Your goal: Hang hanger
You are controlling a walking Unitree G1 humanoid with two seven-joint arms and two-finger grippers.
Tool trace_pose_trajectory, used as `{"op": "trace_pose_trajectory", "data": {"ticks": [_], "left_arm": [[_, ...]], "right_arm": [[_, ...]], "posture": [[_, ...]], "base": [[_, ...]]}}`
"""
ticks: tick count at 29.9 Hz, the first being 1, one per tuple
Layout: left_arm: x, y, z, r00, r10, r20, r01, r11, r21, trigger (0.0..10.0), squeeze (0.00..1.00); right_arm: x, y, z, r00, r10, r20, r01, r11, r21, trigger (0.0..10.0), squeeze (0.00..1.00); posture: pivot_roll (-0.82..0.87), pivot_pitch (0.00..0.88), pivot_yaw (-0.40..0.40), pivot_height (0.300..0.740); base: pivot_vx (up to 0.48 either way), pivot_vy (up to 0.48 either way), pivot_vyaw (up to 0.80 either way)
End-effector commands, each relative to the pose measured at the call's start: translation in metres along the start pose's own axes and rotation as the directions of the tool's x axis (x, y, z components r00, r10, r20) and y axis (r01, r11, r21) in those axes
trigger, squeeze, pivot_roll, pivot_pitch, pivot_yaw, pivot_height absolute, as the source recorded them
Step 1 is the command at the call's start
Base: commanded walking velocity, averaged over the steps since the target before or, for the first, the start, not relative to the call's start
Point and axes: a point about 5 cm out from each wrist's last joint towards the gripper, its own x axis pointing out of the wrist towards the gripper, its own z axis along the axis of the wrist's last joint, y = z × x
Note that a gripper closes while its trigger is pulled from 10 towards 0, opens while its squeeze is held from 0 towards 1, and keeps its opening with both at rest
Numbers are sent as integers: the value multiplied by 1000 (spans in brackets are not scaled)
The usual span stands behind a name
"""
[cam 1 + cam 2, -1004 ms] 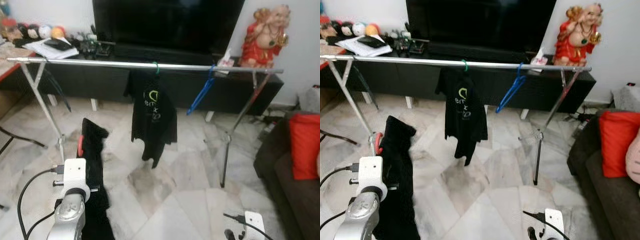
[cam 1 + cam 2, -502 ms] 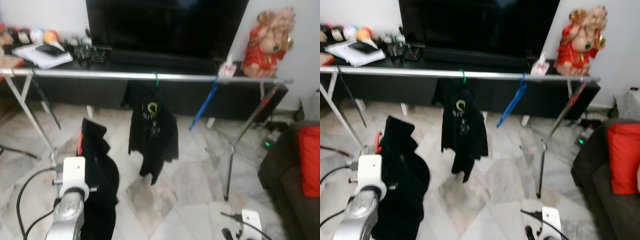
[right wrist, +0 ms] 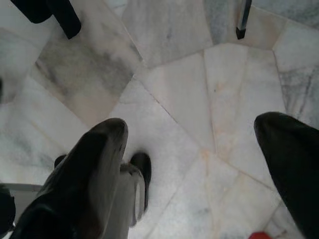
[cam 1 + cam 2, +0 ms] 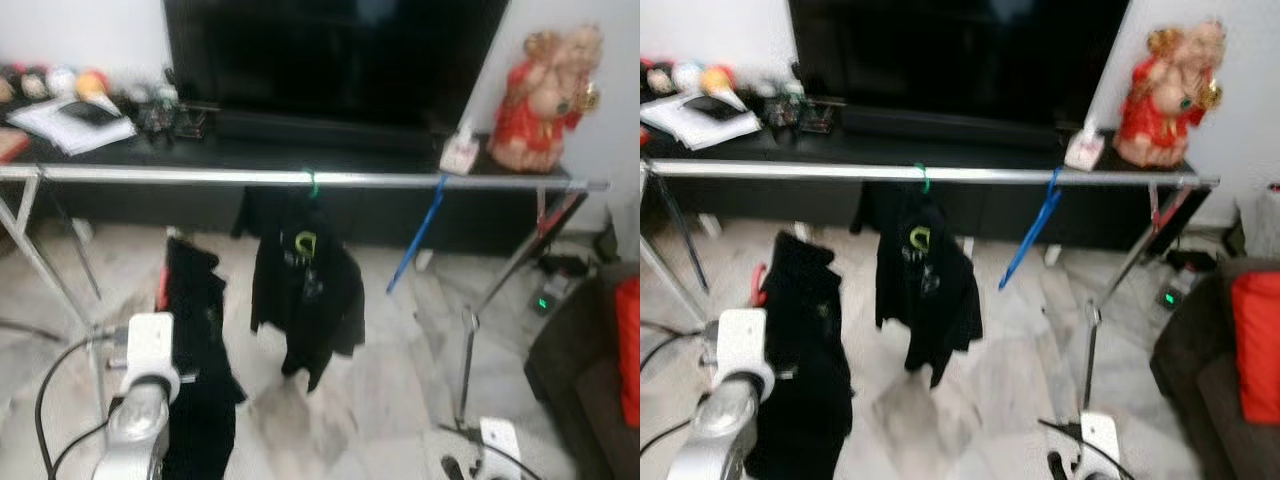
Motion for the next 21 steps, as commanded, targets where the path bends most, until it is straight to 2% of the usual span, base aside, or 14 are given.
{"op": "trace_pose_trajectory", "data": {"ticks": [1, 13, 21], "left_arm": [[0, -7, 10, 999, -20, 46, 20, 1000, -11, 10000, 0], [-1, -7, 11, 999, -22, 47, 22, 1000, -1, 10000, 0], [-2, -7, 9, 999, -22, 45, 22, 1000, 2, 10000, 0]], "right_arm": [[-2, -10, -3, 1000, -24, -8, 24, 1000, -2, 10000, 0], [-2, -9, -7, 1000, -25, -15, 25, 1000, 7, 10000, 0], [-4, -16, -10, 998, -68, -19, 68, 997, 24, 10000, 0]], "posture": [[60, 0, -65, 740], [61, 0, -62, 740], [60, 0, -62, 740]], "base": [[352, 0, 0], [354, 0, 0], [356, 0, 0]]}}
